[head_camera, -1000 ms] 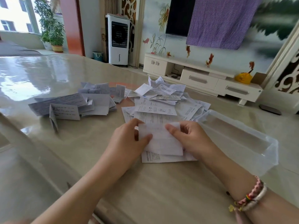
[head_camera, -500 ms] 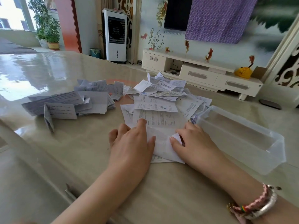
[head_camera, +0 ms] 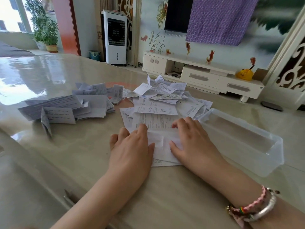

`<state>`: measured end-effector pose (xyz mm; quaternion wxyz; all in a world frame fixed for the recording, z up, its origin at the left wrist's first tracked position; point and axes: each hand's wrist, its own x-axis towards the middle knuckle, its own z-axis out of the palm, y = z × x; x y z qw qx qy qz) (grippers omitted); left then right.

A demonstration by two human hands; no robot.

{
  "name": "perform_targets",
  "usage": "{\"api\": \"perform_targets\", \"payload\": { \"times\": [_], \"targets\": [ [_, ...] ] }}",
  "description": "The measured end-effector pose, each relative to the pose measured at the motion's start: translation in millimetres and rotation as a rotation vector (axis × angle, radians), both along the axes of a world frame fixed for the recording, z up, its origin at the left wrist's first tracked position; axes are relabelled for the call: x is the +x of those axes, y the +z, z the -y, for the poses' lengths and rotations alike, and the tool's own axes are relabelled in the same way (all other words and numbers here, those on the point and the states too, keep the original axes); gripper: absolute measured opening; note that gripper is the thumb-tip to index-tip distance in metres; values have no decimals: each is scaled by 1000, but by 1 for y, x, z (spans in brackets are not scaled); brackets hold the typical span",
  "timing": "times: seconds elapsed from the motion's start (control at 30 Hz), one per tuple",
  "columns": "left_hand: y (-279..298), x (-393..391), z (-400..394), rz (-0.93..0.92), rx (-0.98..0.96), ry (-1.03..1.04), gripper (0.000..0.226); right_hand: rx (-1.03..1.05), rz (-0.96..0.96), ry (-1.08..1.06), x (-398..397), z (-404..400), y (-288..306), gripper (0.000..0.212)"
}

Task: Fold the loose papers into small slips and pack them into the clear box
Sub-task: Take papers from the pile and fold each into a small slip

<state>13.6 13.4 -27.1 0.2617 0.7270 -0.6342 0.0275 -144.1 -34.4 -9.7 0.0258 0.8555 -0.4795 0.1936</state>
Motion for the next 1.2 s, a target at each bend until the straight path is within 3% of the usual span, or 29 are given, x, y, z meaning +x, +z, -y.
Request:
{"api": "perform_targets", "payload": {
  "times": [0.1, 0.2, 0.3, 0.47, 0.57, 0.6, 0.73, 1.0, 1.2],
  "targets": [
    [2, 3, 0, 41, 6, 44, 29, 17, 86, 193, 1, -1, 4, 27],
    [5, 9, 1, 41, 30, 67, 31, 119, 35, 325, 1, -1, 4, 37],
    [6, 13, -1, 27, 29, 58, 30, 182, 3, 364, -2, 3, 2, 48],
    [9, 19, -6, -18, -52, 17, 49, 182, -4, 383, -6, 7, 3, 39],
    [9, 22, -3, -84, -78, -116, 27, 187, 21, 386, -5, 7, 2, 39],
    [9, 22, -3, -98, -44, -152, 23, 195, 52, 385, -4, 7, 1, 39],
    [7, 22, -2, -120, 46, -187, 49, 262, 210, 353, -5, 10, 0, 26],
    [4, 26, 10, -258, 49, -23, 28, 273, 424, 142, 7, 17, -3, 30],
    [5, 19, 13, -217, 73, 72, 16, 230, 220, 26, 13, 28, -9, 40]
  ]
}}
